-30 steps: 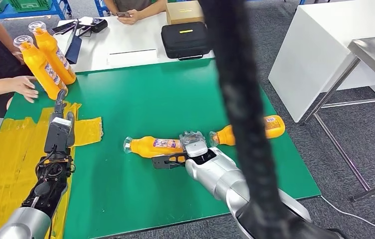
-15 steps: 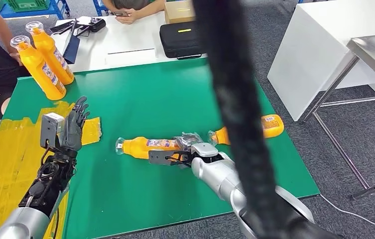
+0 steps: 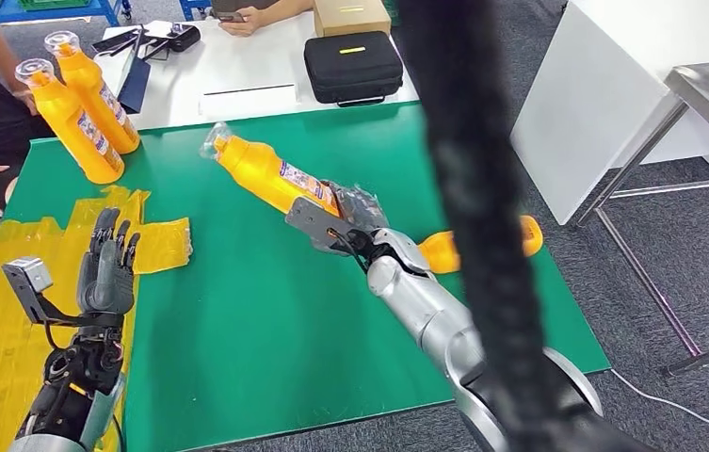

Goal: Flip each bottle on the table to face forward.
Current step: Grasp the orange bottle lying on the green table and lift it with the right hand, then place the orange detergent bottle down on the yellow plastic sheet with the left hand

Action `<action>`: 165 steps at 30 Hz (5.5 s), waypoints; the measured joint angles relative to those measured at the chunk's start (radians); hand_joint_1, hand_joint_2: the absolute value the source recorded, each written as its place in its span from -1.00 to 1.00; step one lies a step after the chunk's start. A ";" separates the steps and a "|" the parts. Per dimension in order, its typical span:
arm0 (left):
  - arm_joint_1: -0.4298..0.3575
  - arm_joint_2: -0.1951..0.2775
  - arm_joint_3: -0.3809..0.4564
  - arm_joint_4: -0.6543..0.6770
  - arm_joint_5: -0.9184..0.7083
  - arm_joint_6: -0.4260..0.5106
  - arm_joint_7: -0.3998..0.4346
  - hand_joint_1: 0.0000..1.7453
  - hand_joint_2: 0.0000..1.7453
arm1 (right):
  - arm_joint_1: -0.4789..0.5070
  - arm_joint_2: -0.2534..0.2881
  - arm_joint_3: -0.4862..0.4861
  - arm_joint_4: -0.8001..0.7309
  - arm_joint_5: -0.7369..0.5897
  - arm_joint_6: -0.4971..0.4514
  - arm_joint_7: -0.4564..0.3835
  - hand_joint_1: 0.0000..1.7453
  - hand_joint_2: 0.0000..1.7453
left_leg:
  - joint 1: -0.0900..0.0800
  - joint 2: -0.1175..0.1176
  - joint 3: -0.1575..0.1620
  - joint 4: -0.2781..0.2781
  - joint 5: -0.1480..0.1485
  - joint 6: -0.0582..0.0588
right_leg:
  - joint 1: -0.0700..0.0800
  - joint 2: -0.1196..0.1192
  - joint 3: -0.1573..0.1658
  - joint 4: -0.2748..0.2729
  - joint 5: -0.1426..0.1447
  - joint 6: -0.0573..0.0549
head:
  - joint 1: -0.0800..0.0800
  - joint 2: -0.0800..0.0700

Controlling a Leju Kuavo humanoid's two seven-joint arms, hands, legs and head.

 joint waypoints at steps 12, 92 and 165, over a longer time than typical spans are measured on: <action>0.039 -0.065 0.036 -0.085 -0.014 0.014 0.009 -1.00 1.00 | -0.001 0.025 -0.029 -0.004 0.014 0.010 0.046 1.00 1.00 | 0.000 0.001 -0.002 0.000 0.000 0.000 | 0.000 0.000 -0.002 0.000 0.000 0.000 | 0.000 0.000; 0.036 -0.243 -0.035 -0.087 0.054 -0.038 0.172 1.00 1.00 | 0.006 0.131 0.789 -0.057 -0.426 0.019 0.392 -1.00 -1.00 | 0.000 0.001 -0.006 0.000 0.000 0.000 | 0.000 0.000 -0.006 0.000 0.000 0.000 | 0.000 0.000; -0.155 0.051 -0.107 0.529 -1.795 0.892 0.519 -1.00 -1.00 | 0.169 -0.560 -0.093 -0.585 -0.149 0.388 -0.211 -1.00 1.00 | -0.003 -0.009 0.004 0.000 0.001 0.004 | -0.004 -0.006 0.005 0.000 0.002 0.003 | -0.001 0.000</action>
